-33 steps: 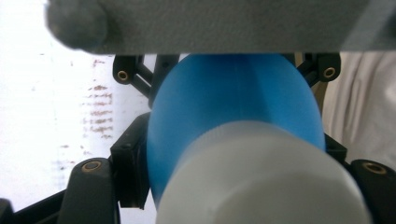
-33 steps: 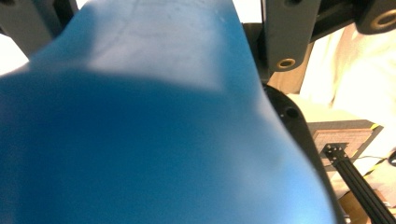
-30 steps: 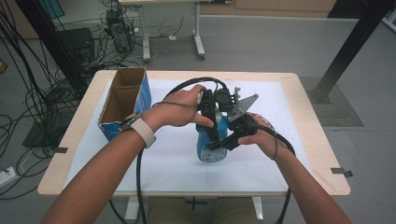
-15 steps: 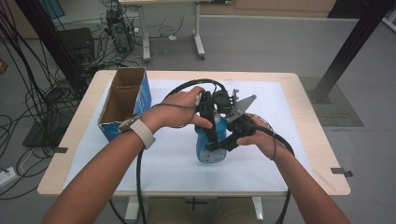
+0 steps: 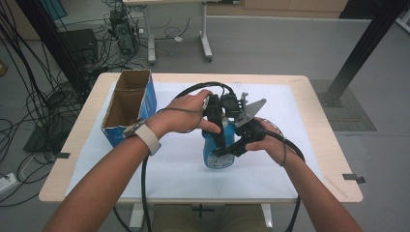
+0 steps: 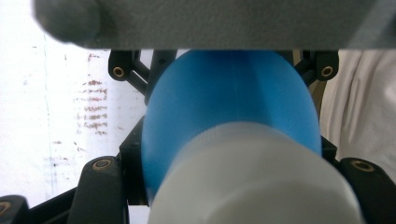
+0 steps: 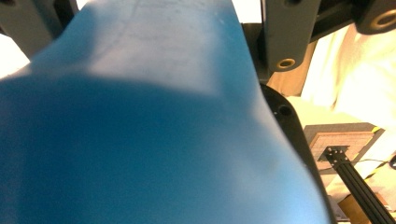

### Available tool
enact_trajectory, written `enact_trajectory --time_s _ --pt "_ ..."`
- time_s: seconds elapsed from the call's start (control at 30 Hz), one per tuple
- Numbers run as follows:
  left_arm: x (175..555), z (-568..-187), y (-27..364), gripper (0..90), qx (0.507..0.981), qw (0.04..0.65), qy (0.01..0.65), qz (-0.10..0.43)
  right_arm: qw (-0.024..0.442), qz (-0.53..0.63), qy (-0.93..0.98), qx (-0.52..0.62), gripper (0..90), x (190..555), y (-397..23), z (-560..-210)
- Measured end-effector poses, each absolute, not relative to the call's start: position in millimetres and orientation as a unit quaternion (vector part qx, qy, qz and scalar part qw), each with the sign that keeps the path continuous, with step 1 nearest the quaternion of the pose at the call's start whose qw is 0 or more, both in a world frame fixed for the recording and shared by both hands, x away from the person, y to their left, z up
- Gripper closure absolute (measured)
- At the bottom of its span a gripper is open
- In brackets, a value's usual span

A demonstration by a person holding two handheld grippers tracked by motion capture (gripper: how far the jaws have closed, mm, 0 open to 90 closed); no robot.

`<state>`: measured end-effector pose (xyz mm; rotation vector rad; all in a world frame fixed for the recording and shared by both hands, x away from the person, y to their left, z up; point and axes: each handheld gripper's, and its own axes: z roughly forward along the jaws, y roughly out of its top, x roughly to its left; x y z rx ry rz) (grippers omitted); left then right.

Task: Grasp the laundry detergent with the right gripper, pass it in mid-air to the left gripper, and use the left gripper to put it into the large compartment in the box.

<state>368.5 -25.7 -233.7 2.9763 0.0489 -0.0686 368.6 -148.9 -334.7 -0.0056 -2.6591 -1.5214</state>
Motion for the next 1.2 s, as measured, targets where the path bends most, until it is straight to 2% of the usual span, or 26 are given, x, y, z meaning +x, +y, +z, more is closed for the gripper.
enact_trajectory --time_s 1.2 --pt "367.2 -232.5 -21.7 38.1 0.996 0.083 0.02 -0.025 0.042 -0.494 -0.868 0.0 43.0 366.7 -146.1 -332.6"
